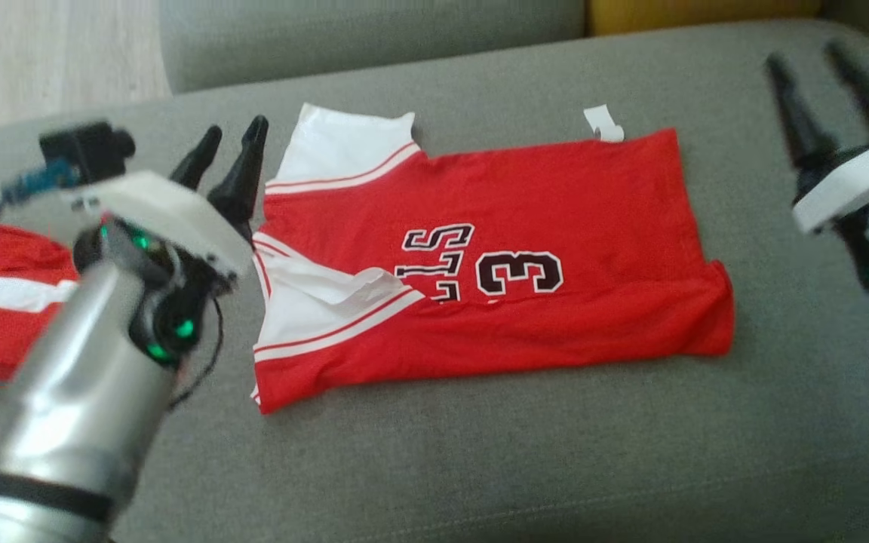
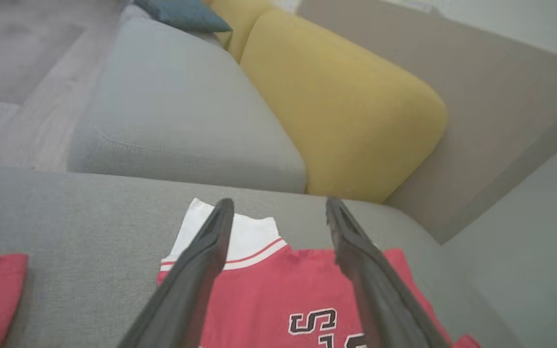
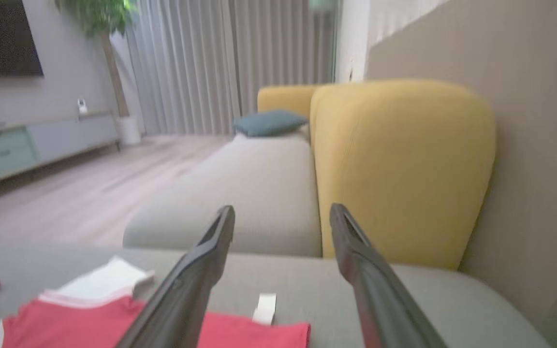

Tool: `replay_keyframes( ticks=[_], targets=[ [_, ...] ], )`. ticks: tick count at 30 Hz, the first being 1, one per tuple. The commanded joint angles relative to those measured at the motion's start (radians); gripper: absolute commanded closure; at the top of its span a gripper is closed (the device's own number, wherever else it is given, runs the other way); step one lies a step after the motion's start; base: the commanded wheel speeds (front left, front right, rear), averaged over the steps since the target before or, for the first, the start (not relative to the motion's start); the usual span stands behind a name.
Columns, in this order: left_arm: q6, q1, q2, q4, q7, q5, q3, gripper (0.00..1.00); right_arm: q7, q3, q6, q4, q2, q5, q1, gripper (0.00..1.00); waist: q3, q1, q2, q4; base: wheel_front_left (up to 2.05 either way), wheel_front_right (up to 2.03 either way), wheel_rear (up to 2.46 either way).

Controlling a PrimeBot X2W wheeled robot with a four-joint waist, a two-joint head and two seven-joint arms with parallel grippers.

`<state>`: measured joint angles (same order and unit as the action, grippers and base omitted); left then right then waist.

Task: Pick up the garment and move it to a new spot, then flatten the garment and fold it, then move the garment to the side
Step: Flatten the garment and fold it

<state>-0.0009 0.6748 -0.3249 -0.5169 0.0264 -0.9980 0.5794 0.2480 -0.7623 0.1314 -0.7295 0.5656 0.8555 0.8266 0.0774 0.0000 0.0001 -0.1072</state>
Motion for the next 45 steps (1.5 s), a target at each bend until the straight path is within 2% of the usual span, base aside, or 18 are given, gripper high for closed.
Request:
replay_keyframes(
  ticks=[1, 4, 7, 11, 14, 18, 25, 31, 38, 42, 45],
  targets=[
    [0.008, 0.014, -0.030, 0.038, 0.038, 0.005, -0.051, 0.00, 0.013, 0.068, -0.001, 0.038, -0.001, -0.039, -0.058, 0.00, -0.028, 0.0000, -0.0001, 0.003, 0.00, 0.00, 0.00],
    [0.046, -0.060, -0.015, 0.082, 0.153, 0.024, -0.073, 0.00, 0.013, 0.296, -0.001, 0.159, -0.056, -0.209, -0.207, 0.00, -0.060, 0.0000, -0.0001, 0.014, 0.00, 0.00, 0.00],
    [0.080, -0.142, 0.007, 0.128, 0.209, 0.060, -0.074, 0.00, 0.013, 0.473, -0.001, 0.285, -0.142, -0.378, -0.377, 0.00, -0.083, 0.0000, -0.0001, 0.025, 0.00, 0.00, 0.00],
    [0.134, -0.253, 0.032, 0.188, 0.233, 0.163, -0.073, 0.00, 0.014, 0.626, -0.001, 0.438, -0.269, -0.556, -0.561, 0.00, -0.099, 0.0000, -0.0001, 0.034, 0.00, 0.00, 0.00],
    [0.166, -0.340, 0.068, 0.248, 0.235, 0.284, -0.110, 0.00, 0.014, 0.702, -0.001, 0.508, -0.352, -0.648, -0.660, 0.00, -0.104, 0.0000, -0.0001, 0.037, 0.00, 0.00, 0.00],
    [0.171, -0.461, 0.133, 0.285, 0.235, 0.421, -0.143, 0.00, 0.014, 0.754, -0.001, 0.553, -0.432, -0.735, -0.752, 0.00, -0.108, 0.0000, -0.0001, 0.036, 0.00, 0.00, 0.00],
    [0.148, -0.554, 0.205, 0.228, 0.235, 0.552, -0.193, 0.00, 0.012, 0.783, -0.001, 0.564, -0.490, -0.812, -0.808, 0.00, -0.095, 0.0000, -0.0001, 0.017, 0.00, 0.00, 0.00],
    [0.145, -0.525, 0.218, 0.130, 0.235, 0.611, -0.201, 0.00, -0.003, 0.778, -0.001, 0.571, -0.498, -0.824, -0.796, 0.00, -0.079, 0.0000, -0.0001, 0.001, 0.00, 0.00, 0.00],
    [0.202, -0.421, 0.213, -0.113, 0.211, 0.645, -0.214, 0.00, -0.026, 0.764, -0.001, 0.582, -0.495, -0.830, -0.780, 0.00, -0.043, 0.0000, -0.0001, -0.031, 0.00, 0.00, 0.00],
    [0.220, -0.374, 0.201, -0.214, 0.179, 0.653, -0.213, 0.00, -0.030, 0.751, -0.001, 0.586, -0.493, -0.828, -0.772, 0.00, -0.022, 0.0000, -0.0001, -0.048, 0.00, 0.00, 0.00],
    [0.213, -0.349, 0.197, -0.273, 0.152, 0.655, -0.203, 0.00, -0.034, 0.753, -0.001, 0.590, -0.493, -0.828, -0.766, 0.00, -0.008, 0.0000, -0.0001, -0.055, 0.00, 0.00, 0.00]
  ],
)
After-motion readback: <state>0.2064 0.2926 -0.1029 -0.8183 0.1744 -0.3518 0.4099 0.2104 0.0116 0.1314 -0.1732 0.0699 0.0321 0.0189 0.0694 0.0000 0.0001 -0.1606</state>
